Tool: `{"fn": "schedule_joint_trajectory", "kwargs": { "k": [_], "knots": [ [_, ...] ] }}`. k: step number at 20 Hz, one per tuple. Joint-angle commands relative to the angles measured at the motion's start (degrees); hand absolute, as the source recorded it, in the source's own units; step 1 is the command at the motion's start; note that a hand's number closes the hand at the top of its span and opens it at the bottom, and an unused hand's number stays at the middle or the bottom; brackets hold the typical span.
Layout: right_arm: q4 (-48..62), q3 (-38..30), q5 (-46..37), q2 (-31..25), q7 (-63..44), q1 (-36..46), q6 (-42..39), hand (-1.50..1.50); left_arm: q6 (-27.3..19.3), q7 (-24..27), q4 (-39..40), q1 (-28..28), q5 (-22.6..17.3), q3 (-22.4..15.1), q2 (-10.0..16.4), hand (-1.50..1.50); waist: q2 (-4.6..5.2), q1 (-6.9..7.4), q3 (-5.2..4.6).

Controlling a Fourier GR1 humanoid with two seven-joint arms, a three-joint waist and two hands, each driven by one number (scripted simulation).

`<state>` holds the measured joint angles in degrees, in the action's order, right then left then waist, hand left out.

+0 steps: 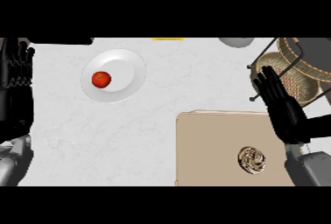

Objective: Pick the cupcake from the tray and place it in the tiered basket

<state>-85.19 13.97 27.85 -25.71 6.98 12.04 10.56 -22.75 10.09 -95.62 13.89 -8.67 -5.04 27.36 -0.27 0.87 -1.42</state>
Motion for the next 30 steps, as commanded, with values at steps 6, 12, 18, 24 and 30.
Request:
{"fn": "schedule_joint_trajectory", "kwargs": {
  "k": [6,12,18,24,30],
  "knots": [
    [-4.7,-9.5,-1.6,4.2,3.7,-12.0,18.7,1.5,2.8,-9.0,11.5,-8.4,2.5,-1.5,4.2,0.0,0.12,-4.89,1.37],
    [0.9,-14.2,-7.9,6.9,1.4,-27.7,40.1,-1.5,2.9,-10.7,11.3,-10.4,2.0,-3.1,2.5,0.0,-0.09,-6.62,1.16],
    [-21.3,-4.2,-16.5,-1.5,-9.8,-44.7,46.4,-1.5,4.2,-12.0,11.1,-8.0,2.9,-4.2,2.2,0.0,0.23,-3.1,1.0],
    [-28.7,1.9,-20.5,-19.3,-25.3,-52.0,38.6,-1.5,5.3,-12.7,11.3,-6.1,3.5,-5.7,1.7,0.0,1.21,-0.97,0.66],
    [-39.6,-1.3,-22.6,-34.5,-49.6,-49.0,37.7,-1.5,4.9,-11.5,11.6,-6.4,5.2,-7.2,0.2,0.0,1.2,1.16,0.85]
  ]
}}
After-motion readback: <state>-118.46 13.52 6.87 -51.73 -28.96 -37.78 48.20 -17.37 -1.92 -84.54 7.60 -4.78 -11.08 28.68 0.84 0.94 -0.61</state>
